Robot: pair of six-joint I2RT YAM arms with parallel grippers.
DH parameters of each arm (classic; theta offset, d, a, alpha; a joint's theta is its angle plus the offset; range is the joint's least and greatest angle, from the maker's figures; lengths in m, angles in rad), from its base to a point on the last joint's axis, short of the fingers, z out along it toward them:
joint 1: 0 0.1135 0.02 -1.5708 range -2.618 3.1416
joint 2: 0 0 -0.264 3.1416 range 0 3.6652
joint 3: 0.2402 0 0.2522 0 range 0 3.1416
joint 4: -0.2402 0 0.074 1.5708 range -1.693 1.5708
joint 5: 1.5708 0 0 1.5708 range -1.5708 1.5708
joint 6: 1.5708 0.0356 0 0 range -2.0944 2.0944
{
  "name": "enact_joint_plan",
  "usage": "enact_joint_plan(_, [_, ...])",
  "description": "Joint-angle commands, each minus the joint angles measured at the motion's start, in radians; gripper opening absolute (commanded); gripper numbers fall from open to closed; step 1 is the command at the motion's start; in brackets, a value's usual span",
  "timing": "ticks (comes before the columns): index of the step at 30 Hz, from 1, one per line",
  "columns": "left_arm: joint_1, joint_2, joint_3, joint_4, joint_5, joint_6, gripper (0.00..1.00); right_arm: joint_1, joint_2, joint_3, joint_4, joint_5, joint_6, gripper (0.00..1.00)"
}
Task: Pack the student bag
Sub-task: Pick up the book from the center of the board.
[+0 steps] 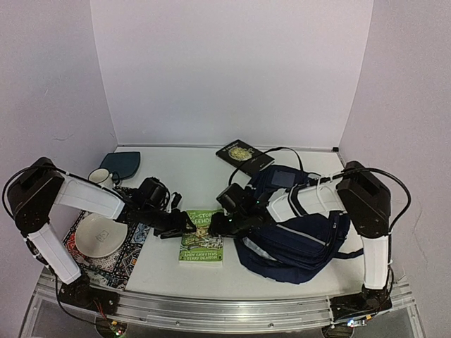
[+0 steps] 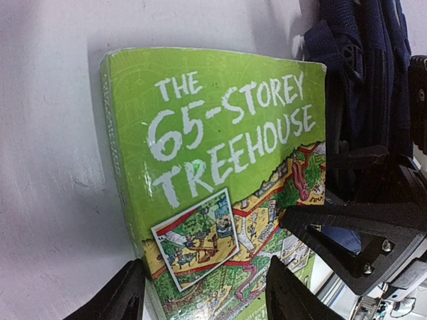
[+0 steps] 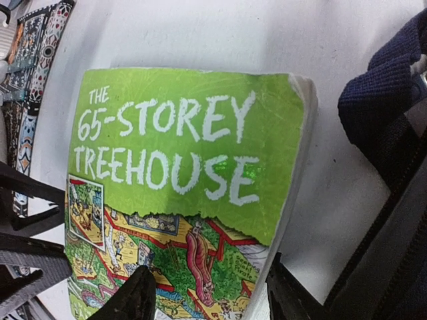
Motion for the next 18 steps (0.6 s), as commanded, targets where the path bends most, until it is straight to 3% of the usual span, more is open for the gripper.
enact_joint_plan(1, [-0.028, 0.016, -0.026, 0.134, 0.056, -0.065, 0.6, -0.015, -0.001, -0.024, 0.087, -0.135, 0.002, 0.51])
enact_joint_plan(18, [-0.05, -0.009, -0.035, 0.147, -0.033, -0.095, 0.57, -0.03, -0.155, -0.105, 0.206, -0.215, 0.031, 0.21])
